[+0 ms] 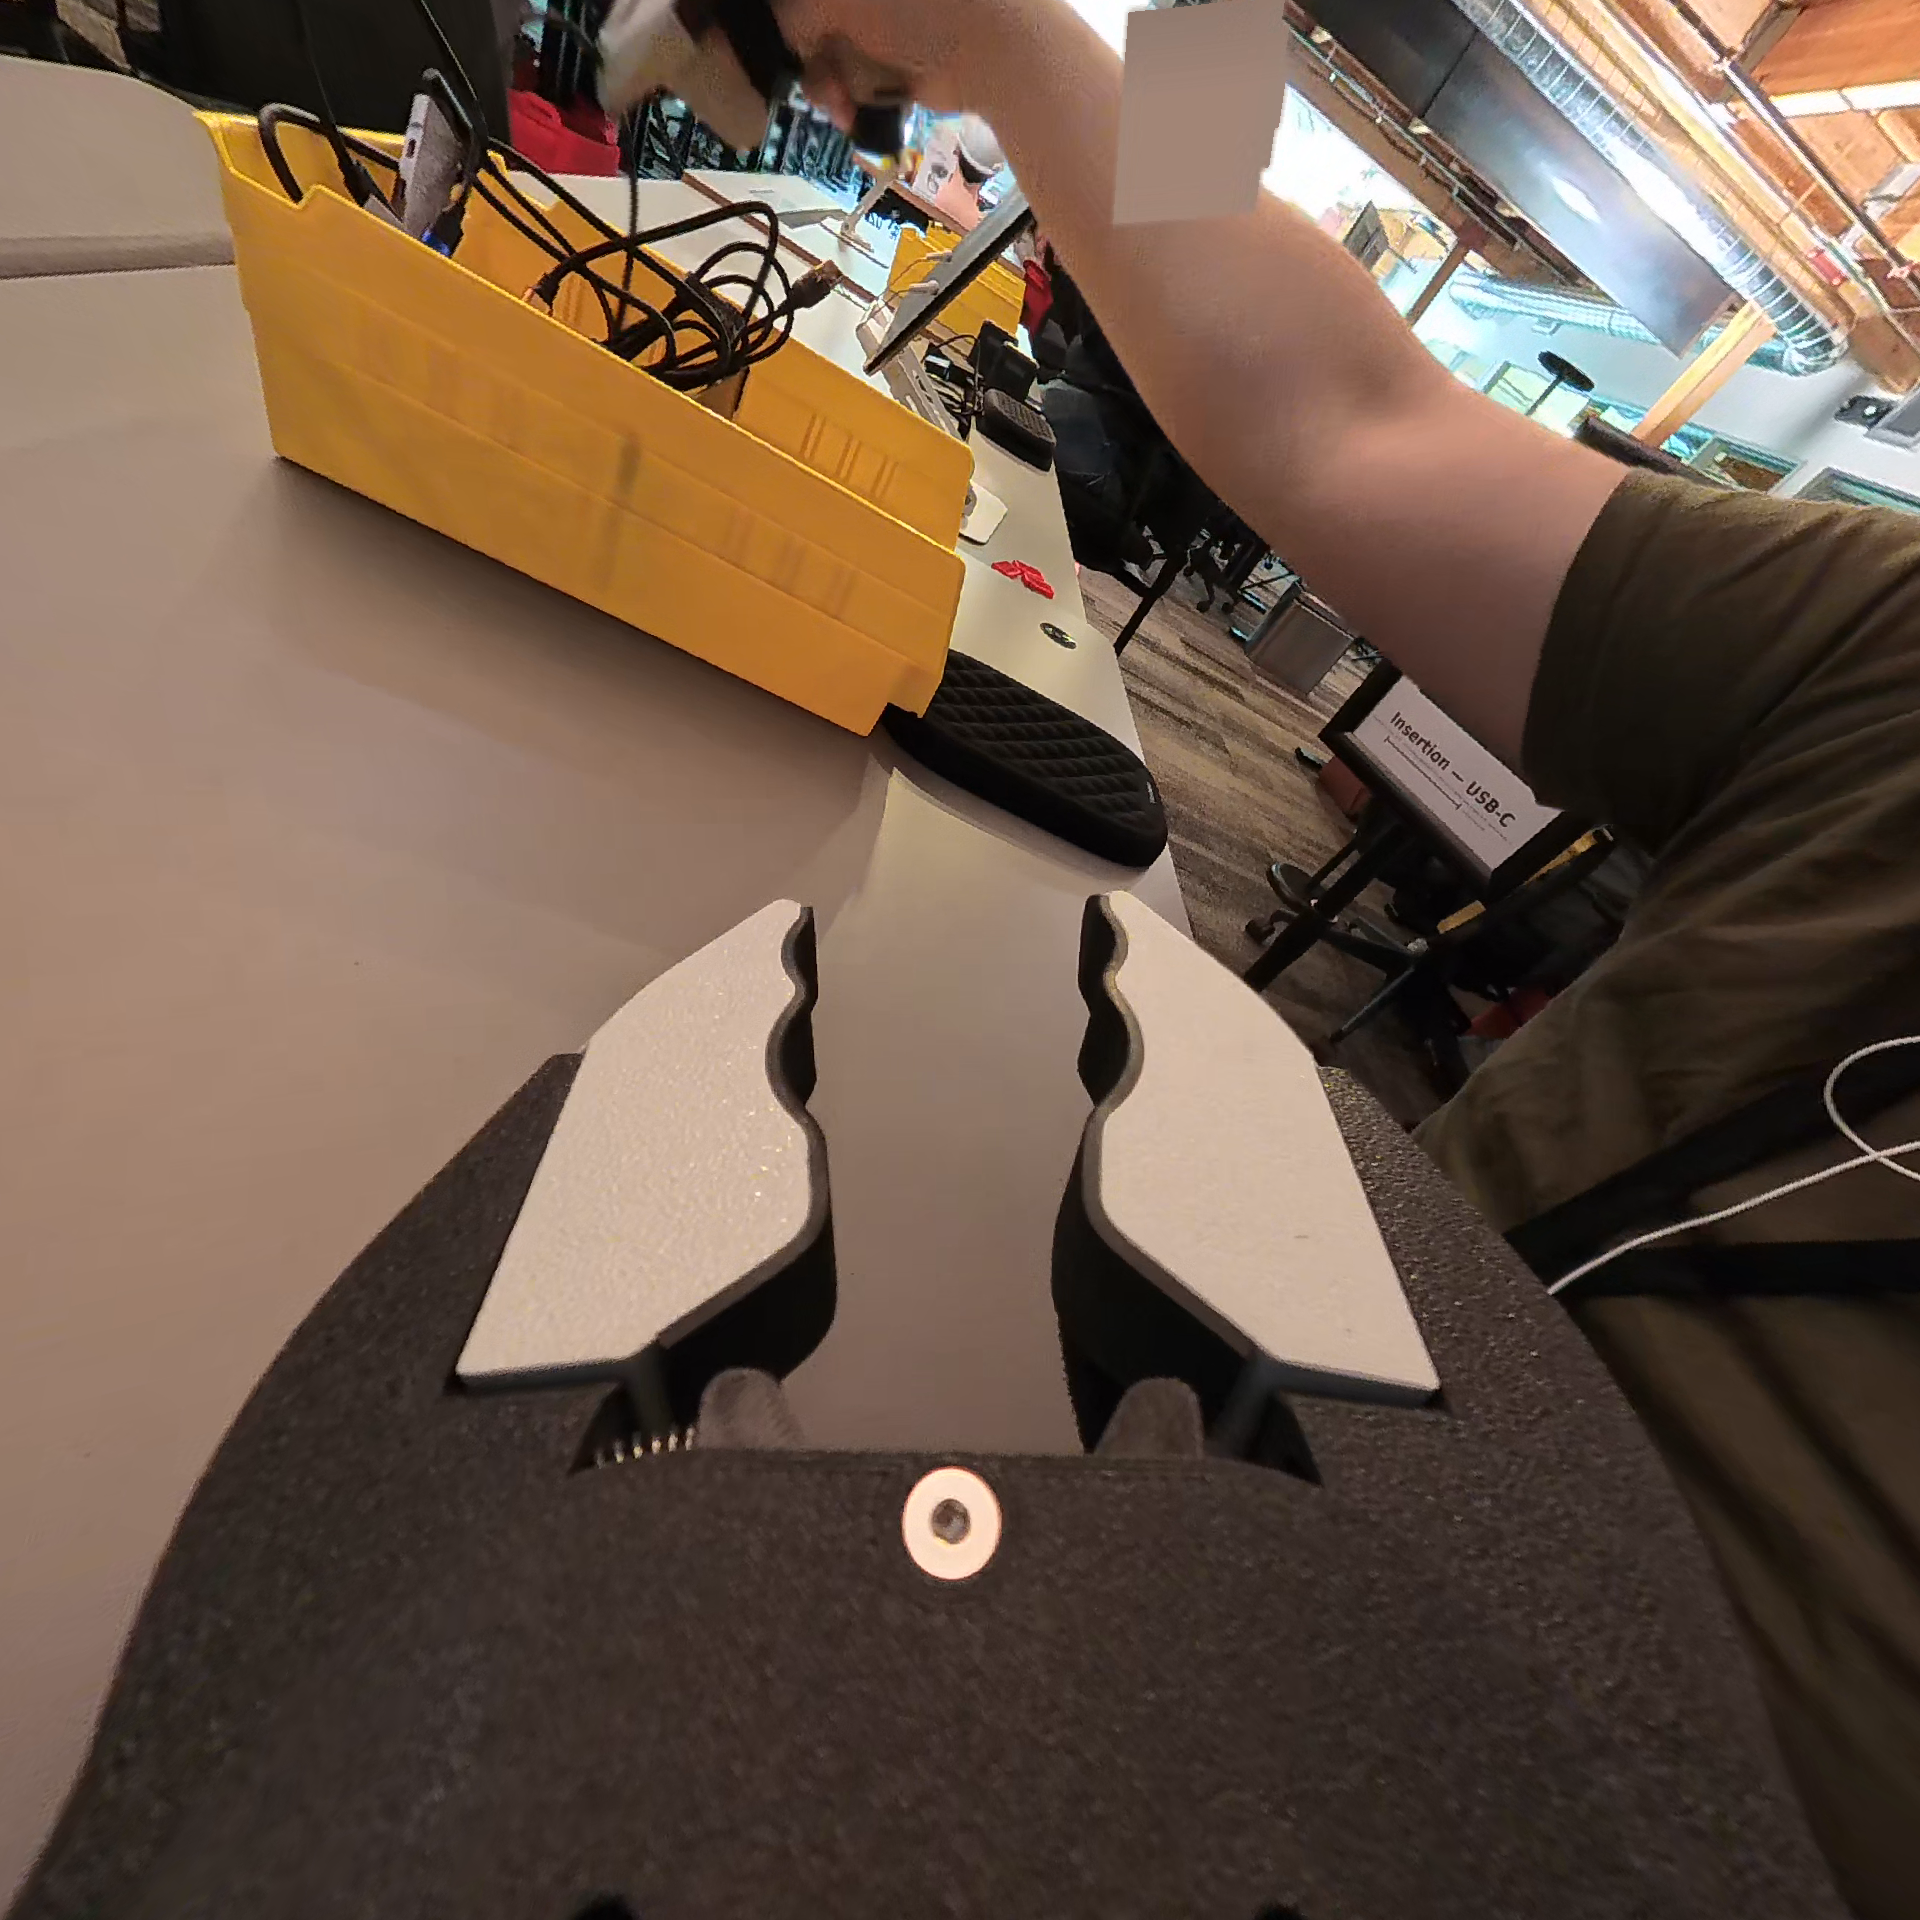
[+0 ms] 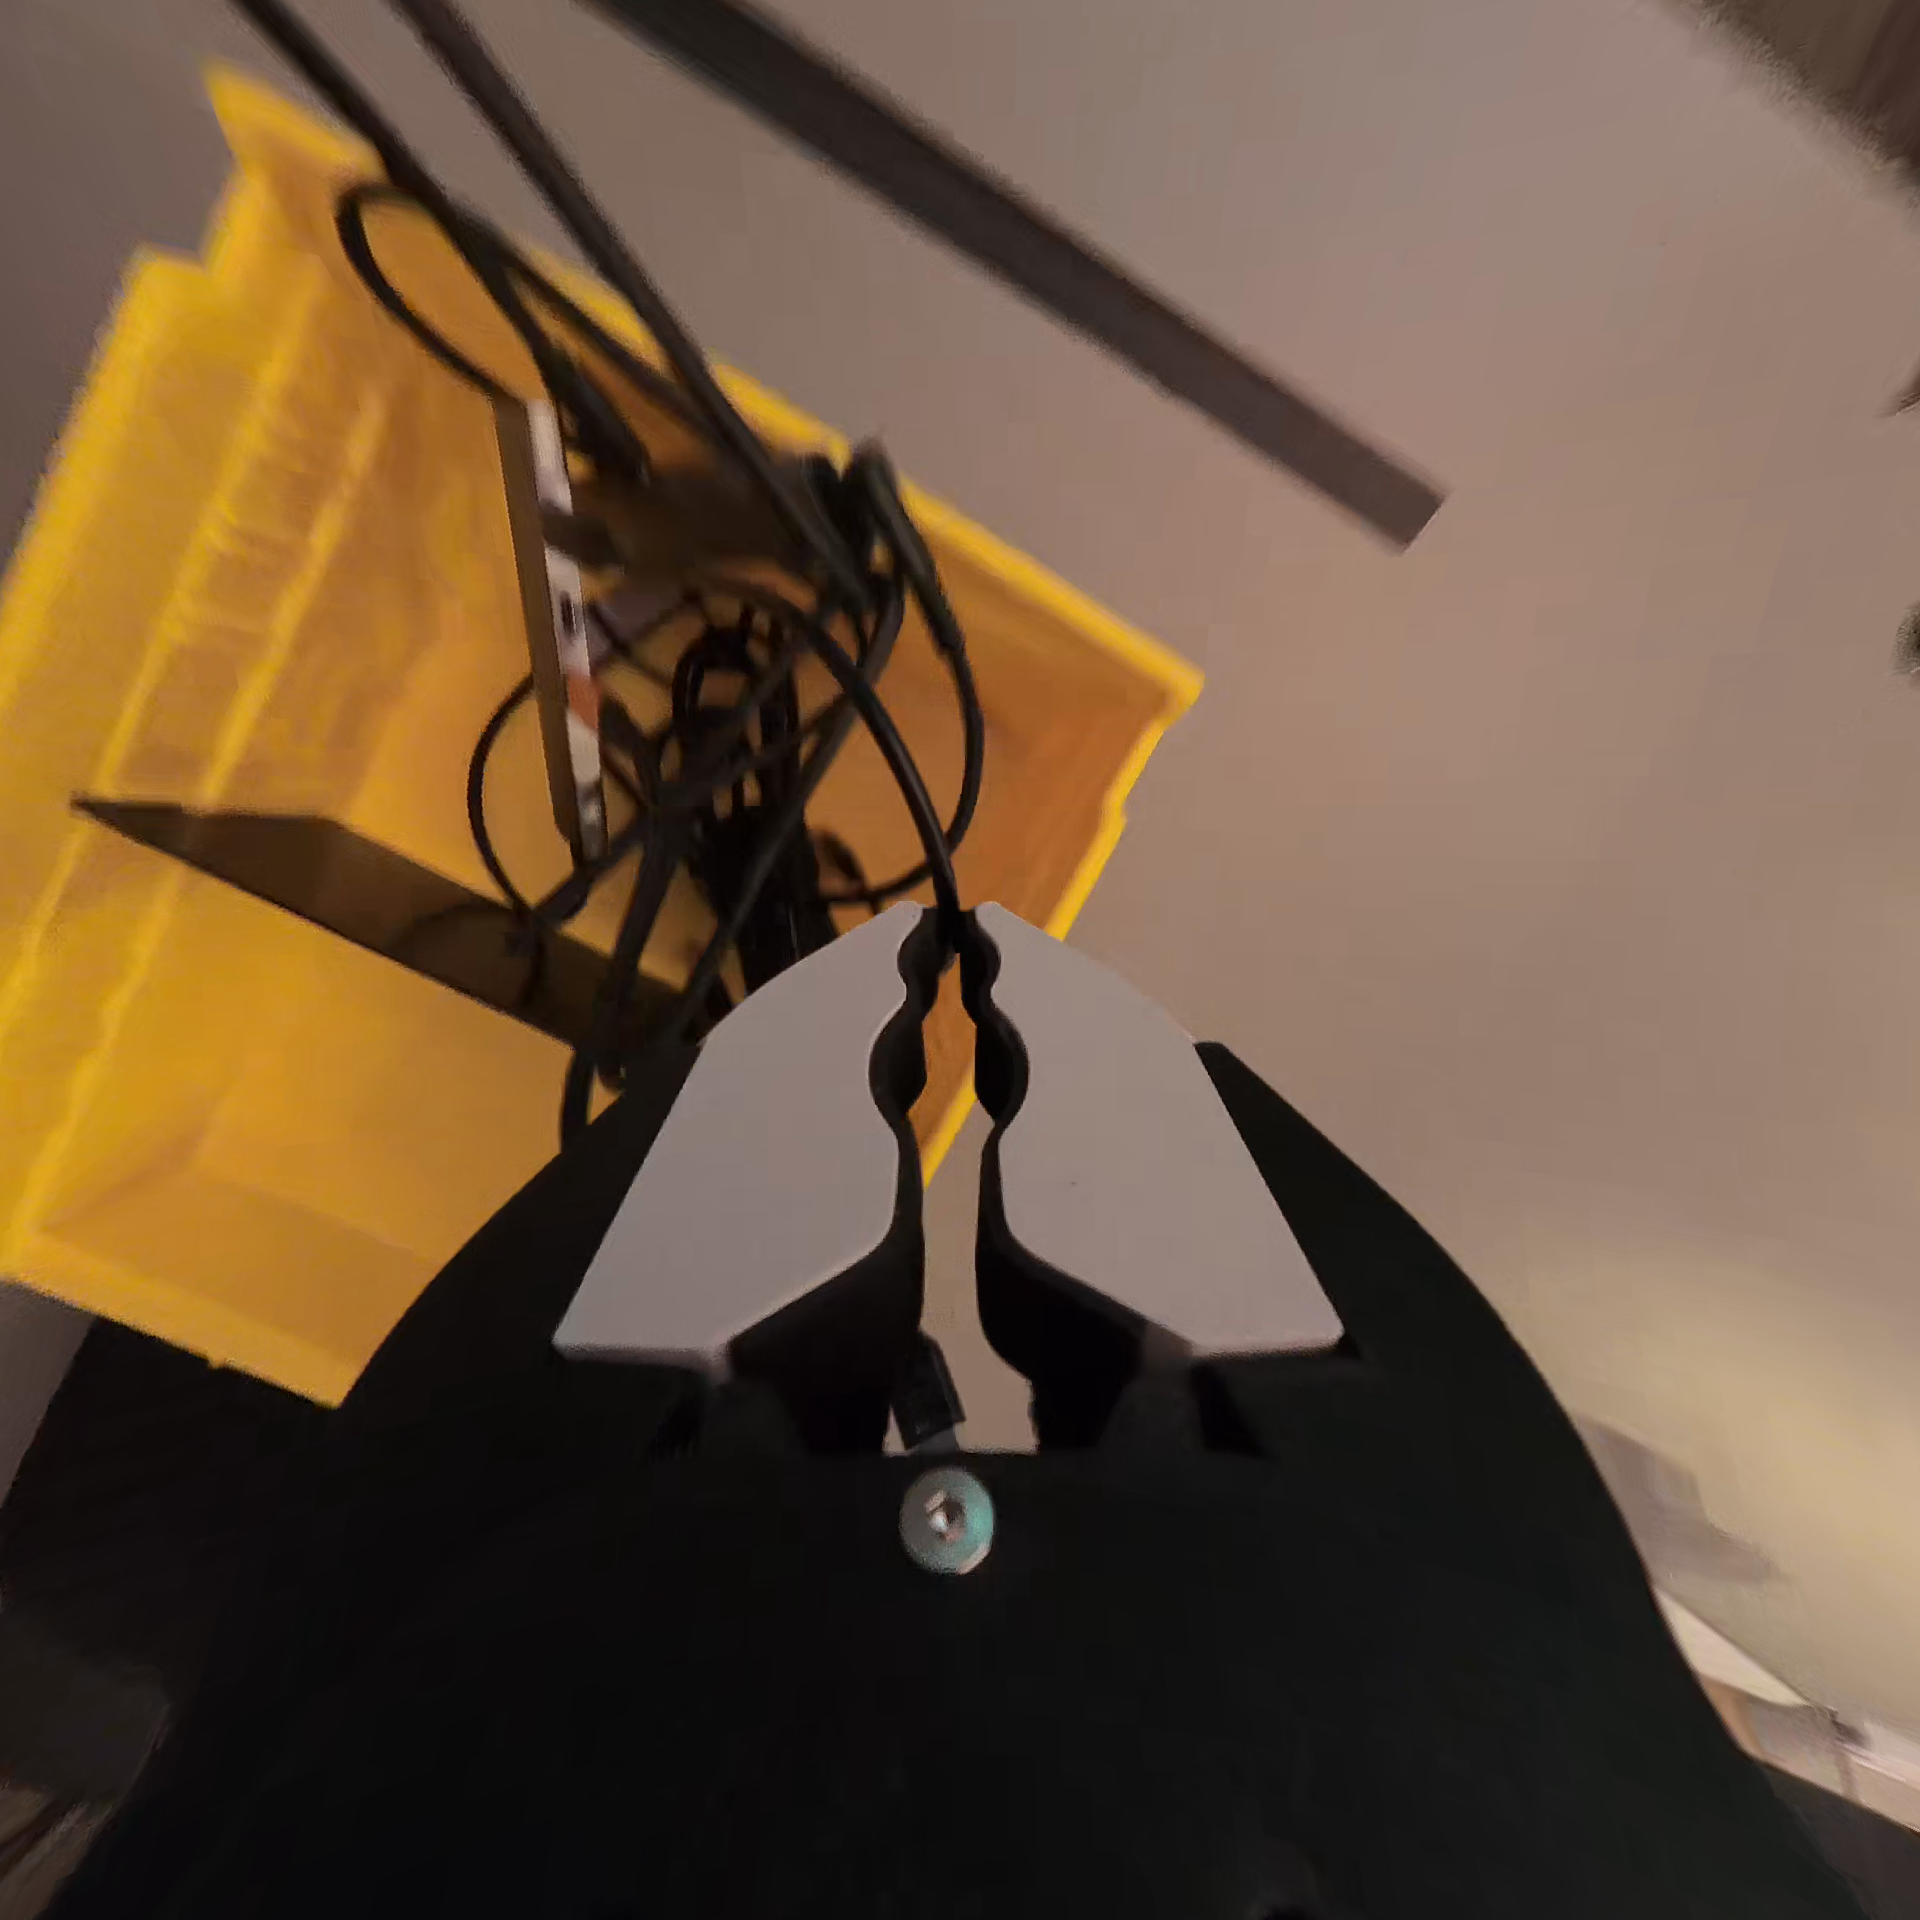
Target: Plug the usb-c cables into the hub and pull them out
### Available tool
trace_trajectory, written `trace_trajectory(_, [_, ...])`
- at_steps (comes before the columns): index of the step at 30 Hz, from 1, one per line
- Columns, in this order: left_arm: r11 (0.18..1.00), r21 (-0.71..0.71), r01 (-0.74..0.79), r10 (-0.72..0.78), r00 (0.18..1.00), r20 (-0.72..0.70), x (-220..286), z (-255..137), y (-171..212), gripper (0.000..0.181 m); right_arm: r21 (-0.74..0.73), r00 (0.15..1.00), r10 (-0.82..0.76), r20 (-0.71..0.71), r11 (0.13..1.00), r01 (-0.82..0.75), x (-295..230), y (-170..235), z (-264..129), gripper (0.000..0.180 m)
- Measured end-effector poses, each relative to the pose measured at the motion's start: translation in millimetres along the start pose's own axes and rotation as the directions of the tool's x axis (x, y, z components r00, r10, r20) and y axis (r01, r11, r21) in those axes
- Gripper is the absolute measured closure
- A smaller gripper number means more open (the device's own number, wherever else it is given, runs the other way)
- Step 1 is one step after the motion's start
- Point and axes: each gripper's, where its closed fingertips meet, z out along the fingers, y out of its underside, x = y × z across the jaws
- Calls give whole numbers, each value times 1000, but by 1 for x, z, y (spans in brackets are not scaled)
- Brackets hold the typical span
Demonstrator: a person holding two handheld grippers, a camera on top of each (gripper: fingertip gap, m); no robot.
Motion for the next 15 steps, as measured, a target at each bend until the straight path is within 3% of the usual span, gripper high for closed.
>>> trace_trajectory(4, [1000,2,-4,4,1000,8,-1,-1,-1,133,87,999,26,29,996,-28,-3,14,1,171])
trace_trajectory(7, [1000,31,2,-2,1000,19,-3,-6,-5,132,292,992,127,5,949,-123,-1,8,-37,148])
trace_trajectory(12, [995,98,28,-33,998,51,-7,-15,-17,132,636,909,403,105,675,-373,-17,56,-108,144])
trace_trajectory(13, [994,103,22,-29,997,67,-9,-16,-18,132,633,891,436,129,655,-413,-19,71,-105,145])
trace_trajectory(15, [995,98,0,-10,994,108,-11,-18,-19,132,438,850,514,117,741,-509,-15,106,-78,142])
